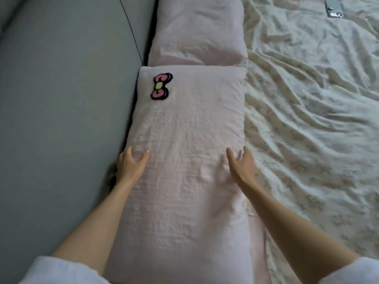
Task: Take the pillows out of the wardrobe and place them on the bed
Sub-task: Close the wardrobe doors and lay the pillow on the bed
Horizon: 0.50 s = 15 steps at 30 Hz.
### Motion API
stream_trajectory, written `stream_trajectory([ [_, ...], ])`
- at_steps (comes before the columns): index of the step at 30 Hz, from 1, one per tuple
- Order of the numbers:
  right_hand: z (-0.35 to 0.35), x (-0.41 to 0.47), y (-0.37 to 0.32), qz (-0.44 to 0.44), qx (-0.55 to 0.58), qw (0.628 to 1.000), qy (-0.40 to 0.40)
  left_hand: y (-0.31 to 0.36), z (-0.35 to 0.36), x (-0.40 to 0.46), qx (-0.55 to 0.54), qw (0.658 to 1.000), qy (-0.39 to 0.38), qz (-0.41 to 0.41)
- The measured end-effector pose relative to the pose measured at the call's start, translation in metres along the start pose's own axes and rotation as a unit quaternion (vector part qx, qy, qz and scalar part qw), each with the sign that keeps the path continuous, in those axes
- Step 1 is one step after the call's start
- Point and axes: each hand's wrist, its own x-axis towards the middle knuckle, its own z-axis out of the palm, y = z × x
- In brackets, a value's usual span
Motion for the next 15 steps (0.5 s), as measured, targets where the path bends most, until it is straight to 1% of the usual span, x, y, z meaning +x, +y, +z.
stream_trajectory([
  [2,0.01,0.021,-0.01,0.048,-0.005,0.999,-0.012,0.006,0.013,0.02,0.033,0.999,-0.017,-0.017],
  [4,0.018,0.031,-0.018,0.084,-0.008,0.996,-0.003,0.013,0.026,0.028,0.07,0.997,-0.009,-0.027],
  [5,0.021,0.034,-0.021,0.075,0.002,0.997,0.021,0.019,0.034,0.028,0.087,0.996,0.012,-0.014],
  [7,0.022,0.032,-0.026,0.033,0.031,0.996,0.075,0.03,0.042,0.022,0.097,0.991,0.084,0.037],
  [10,0.015,0.017,-0.031,-0.002,0.065,0.992,0.107,0.042,0.034,0.005,0.042,0.981,0.163,0.092],
  [12,0.006,0.004,-0.033,-0.033,0.081,0.989,0.123,0.043,0.022,-0.003,0.019,0.978,0.179,0.109],
  [15,-0.001,-0.007,-0.035,-0.045,0.101,0.984,0.143,0.048,0.012,-0.013,-0.002,0.978,0.167,0.123],
])
